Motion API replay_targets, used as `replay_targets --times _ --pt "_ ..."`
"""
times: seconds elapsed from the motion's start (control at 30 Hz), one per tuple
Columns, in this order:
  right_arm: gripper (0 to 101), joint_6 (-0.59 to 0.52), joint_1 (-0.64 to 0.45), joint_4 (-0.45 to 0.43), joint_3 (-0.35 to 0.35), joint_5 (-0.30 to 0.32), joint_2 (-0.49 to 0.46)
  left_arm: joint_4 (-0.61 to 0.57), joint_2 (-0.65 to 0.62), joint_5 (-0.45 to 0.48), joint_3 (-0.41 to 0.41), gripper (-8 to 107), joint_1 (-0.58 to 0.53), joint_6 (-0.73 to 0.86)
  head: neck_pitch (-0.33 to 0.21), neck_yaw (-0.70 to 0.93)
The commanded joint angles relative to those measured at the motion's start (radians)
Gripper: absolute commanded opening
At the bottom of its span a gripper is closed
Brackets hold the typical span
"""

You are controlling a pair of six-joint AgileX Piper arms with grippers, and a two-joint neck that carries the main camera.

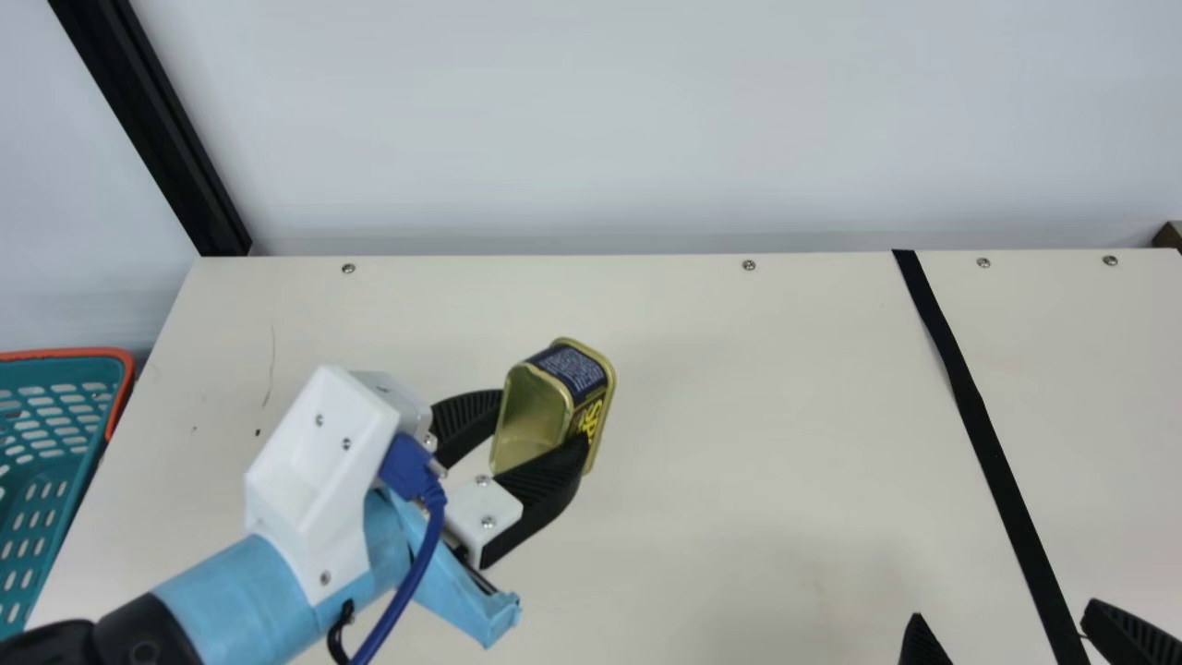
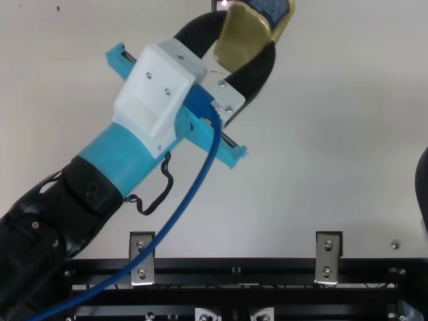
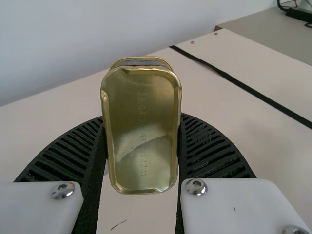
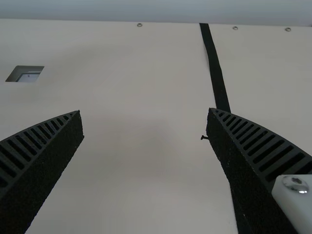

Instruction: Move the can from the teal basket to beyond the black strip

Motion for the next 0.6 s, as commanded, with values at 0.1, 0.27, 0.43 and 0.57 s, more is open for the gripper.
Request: replay_targets --times 0.1,0.27,0.43,0.57 --pt "101 -0.005 0.033 0.044 -0.044 -0.069 0.076 0.0 0.0 0.002 0.0 10 0.0 0.0 -0.002 -0.008" --pt "101 -0.031 0.103 0.098 -0.136 -0.165 0.208 0.0 0.0 0.0 0.0 10 0.0 0.0 -0.002 -0.008" --pt "101 -0.059 0.19 0.16 -0.245 -0.252 0.363 0.0 0.0 0.0 0.0 10 0.0 0.0 -0.002 -0.008" --pt "101 -0.071 0.266 0.224 -0.323 -0.299 0.473 0.0 0.0 0.0 0.0 10 0.0 0.0 -0.002 -0.008"
